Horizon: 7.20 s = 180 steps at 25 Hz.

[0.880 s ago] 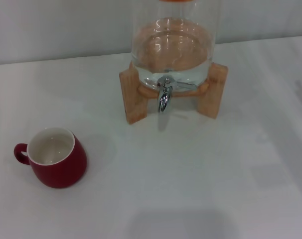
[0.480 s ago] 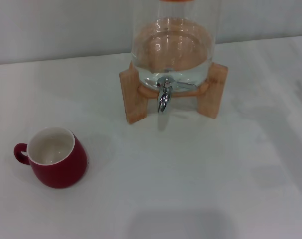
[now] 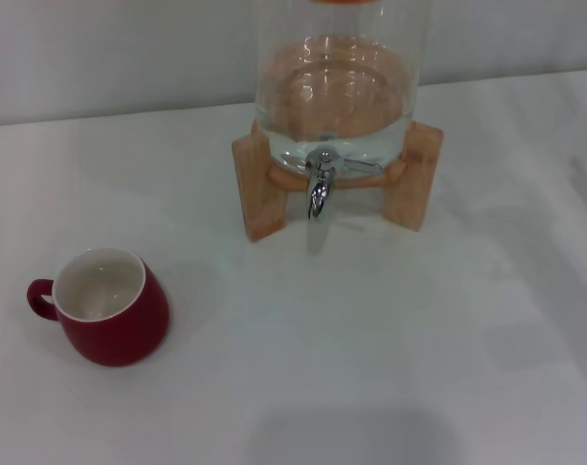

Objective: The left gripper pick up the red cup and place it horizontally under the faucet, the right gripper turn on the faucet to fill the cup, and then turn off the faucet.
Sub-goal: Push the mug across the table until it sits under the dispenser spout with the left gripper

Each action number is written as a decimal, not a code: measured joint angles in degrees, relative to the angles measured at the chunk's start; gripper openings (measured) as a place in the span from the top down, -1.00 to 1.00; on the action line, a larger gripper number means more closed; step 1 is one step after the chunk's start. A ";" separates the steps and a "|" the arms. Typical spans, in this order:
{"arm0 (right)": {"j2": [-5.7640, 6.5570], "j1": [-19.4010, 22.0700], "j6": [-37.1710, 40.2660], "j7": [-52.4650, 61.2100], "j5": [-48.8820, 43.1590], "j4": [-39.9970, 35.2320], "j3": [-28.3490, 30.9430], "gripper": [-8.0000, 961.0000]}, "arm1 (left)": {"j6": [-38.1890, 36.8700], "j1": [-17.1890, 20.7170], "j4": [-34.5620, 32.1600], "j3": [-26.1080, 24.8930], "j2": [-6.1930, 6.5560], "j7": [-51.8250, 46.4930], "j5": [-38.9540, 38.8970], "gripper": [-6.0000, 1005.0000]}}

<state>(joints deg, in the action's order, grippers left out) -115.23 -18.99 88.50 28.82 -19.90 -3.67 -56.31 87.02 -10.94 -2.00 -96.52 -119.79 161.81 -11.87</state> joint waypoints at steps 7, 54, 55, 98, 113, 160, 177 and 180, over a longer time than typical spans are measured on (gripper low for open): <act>0.00 -0.01 0.77 0.02 -0.12 0.12 -0.41 -0.66 | -0.20 0.45 -0.03 1.40 0.00 0.00 3.65 -0.75; 0.01 0.97 4.14 2.20 -0.23 0.51 -3.74 -0.66 | -9.05 -5.71 0.09 22.75 3.49 0.09 9.44 -0.74; 0.01 0.95 4.14 2.21 -0.23 0.51 -3.74 -0.66 | -9.23 -5.86 0.16 22.96 3.47 0.09 9.61 -0.74; 0.01 1.06 4.08 2.21 -0.23 0.60 -4.54 -0.66 | -13.26 -8.67 0.56 24.51 3.51 0.09 13.00 -0.74; 0.01 1.06 3.92 2.21 -0.23 0.60 -4.51 -0.66 | -13.46 -9.27 0.45 24.63 3.90 0.09 13.01 -0.74; 0.01 0.84 3.58 2.21 -0.23 0.60 -4.51 -0.66 | -14.96 -11.38 0.57 25.41 4.83 0.09 13.36 -0.74; 0.01 0.95 3.50 2.21 -0.23 0.60 -4.51 -0.66 | -16.16 -11.56 0.64 25.29 4.50 0.09 13.08 -0.23; 0.01 0.95 3.58 2.21 -0.23 0.60 -4.51 -0.66 | -16.85 -11.70 0.66 25.36 4.48 0.08 13.25 -0.06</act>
<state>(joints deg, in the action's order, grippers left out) -115.22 -18.03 92.08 31.02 -20.13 -3.07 -60.82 70.18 -22.64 -1.33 -71.16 -115.31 161.89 1.39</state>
